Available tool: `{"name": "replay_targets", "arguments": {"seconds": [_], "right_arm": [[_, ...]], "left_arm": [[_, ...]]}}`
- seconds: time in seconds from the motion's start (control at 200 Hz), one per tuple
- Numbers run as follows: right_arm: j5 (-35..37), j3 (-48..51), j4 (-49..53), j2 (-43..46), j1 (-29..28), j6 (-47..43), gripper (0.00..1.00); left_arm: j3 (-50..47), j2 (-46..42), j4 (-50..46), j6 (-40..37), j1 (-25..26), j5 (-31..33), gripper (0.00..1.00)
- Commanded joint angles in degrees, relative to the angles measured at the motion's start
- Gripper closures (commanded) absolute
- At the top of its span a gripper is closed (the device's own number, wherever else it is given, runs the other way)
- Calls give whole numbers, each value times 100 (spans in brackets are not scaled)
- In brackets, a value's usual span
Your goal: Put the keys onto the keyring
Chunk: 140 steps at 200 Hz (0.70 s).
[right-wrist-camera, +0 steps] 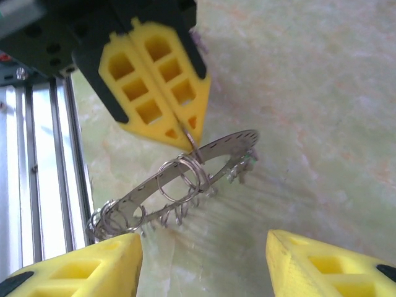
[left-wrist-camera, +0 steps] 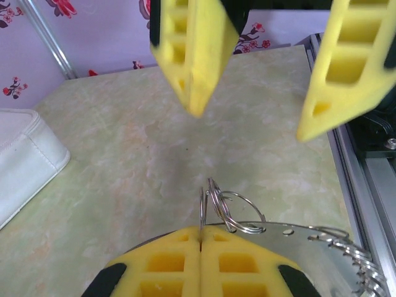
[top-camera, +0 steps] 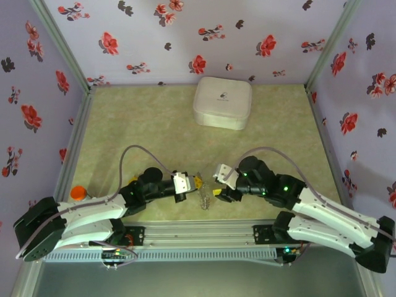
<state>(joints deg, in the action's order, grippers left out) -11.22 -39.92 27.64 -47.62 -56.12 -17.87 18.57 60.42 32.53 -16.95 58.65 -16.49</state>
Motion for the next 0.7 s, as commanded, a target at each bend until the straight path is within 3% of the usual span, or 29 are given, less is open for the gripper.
{"name": "replay_targets", "arguments": {"seconds": [0.0,0.28,0.695], "right_arm": [[-285,-251,40,-280,13,-338,43],[-423,-349,-276,-816,-107,-531,51],[-967,-234,-542,-796,-364,-292,55]], "left_arm": [[95,-30,254,-142,39,-3,100],[78,-56,253,-99,36,-39,100],[21,-46,350,-91,37,23,100]]}}
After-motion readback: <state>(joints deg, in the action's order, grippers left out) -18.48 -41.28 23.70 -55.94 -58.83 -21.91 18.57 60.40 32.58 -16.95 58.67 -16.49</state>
